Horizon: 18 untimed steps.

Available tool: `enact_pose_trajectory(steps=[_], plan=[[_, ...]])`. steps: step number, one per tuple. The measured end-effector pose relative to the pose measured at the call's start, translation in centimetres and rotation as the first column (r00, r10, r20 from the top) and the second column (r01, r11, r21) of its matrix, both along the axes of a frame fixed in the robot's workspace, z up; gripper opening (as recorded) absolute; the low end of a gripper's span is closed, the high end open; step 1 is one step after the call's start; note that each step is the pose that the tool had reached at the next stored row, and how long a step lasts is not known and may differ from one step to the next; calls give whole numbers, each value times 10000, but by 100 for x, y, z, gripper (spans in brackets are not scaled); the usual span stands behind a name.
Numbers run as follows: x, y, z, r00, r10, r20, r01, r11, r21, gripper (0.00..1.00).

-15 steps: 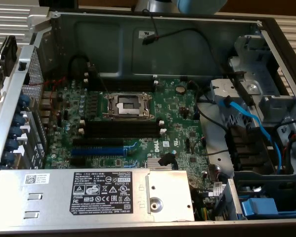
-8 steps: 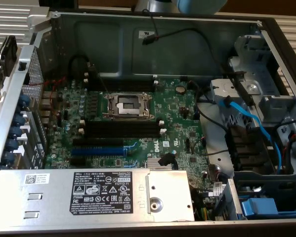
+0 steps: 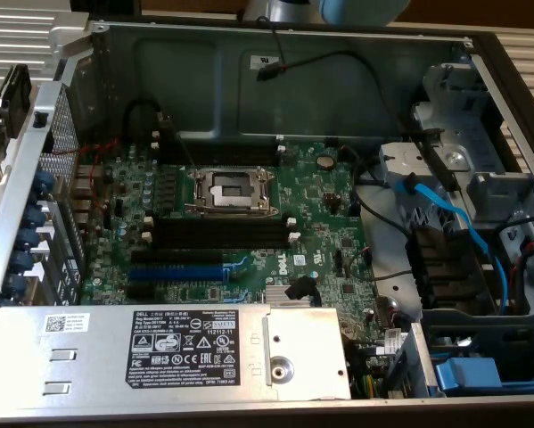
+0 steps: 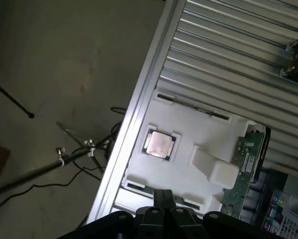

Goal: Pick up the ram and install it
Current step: 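Reach for the ram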

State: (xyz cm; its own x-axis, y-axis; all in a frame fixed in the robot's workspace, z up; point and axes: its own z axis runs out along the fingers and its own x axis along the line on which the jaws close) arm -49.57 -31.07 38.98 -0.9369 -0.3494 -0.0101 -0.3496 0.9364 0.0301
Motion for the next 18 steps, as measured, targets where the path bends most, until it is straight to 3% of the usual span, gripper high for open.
enact_pose_trajectory(steps=[4,9,13,18], plan=[[0,0,0,9974,719,1,-719,9974,0,10],[0,0,0,9865,1638,1,-1638,9865,0,10],[0,0,0,9722,2342,1,-2342,9722,0,10],[0,0,0,9465,3227,0,-3227,9465,1,10]])
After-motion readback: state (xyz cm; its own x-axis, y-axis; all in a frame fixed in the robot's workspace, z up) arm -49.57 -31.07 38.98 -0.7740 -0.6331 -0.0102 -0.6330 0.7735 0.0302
